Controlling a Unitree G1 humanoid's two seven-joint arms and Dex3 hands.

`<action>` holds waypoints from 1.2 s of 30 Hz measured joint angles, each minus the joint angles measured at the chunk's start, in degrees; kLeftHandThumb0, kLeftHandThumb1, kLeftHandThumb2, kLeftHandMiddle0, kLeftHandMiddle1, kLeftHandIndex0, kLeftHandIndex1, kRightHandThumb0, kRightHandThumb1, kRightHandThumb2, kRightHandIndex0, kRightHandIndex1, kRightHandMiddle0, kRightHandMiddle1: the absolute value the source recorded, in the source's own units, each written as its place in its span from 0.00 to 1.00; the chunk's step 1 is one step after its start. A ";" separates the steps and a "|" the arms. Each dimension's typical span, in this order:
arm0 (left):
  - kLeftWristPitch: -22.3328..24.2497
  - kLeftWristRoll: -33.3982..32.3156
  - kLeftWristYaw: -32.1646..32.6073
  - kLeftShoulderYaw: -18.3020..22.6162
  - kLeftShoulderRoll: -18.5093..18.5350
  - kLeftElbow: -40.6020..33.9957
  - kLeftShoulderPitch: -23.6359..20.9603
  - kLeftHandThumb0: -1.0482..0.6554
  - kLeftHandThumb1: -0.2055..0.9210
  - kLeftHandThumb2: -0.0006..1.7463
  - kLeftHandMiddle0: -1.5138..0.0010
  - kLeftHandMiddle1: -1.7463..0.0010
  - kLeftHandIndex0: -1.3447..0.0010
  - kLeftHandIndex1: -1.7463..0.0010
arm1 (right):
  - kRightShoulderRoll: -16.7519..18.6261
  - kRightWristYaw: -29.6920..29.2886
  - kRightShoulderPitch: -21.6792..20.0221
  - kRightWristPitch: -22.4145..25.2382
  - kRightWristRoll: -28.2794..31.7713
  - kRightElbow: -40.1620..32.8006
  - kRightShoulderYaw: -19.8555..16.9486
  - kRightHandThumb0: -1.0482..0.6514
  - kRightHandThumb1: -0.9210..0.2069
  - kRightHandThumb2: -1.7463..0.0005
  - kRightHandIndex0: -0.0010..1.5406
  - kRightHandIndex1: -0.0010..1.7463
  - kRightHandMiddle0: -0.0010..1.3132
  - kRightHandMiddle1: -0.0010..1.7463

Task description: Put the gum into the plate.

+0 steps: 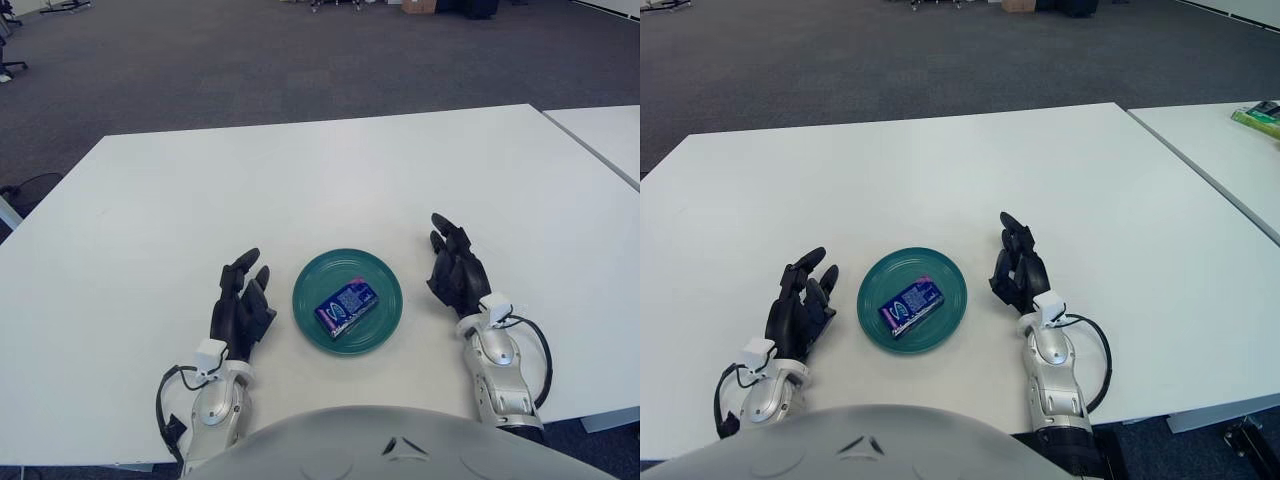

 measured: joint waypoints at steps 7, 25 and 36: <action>-0.14 0.05 -0.20 -0.01 0.16 0.16 -0.06 0.16 1.00 0.54 0.78 1.00 0.99 0.56 | 0.06 0.30 -0.53 -1.38 0.24 1.48 0.60 0.19 0.00 0.46 0.11 0.00 0.00 0.26; 0.71 3.26 -0.25 -2.06 1.14 -0.85 0.25 0.13 1.00 0.57 0.88 1.00 1.00 0.72 | -0.37 -4.12 0.64 -2.46 -6.54 1.75 3.14 0.24 0.00 0.42 0.03 0.00 0.00 0.15; 2.49 4.16 -1.21 -3.30 1.86 -1.88 0.21 0.06 1.00 0.61 0.99 1.00 1.00 0.94 | -0.53 -5.43 0.62 -0.36 -7.14 1.15 3.63 0.21 0.00 0.38 0.00 0.00 0.00 0.06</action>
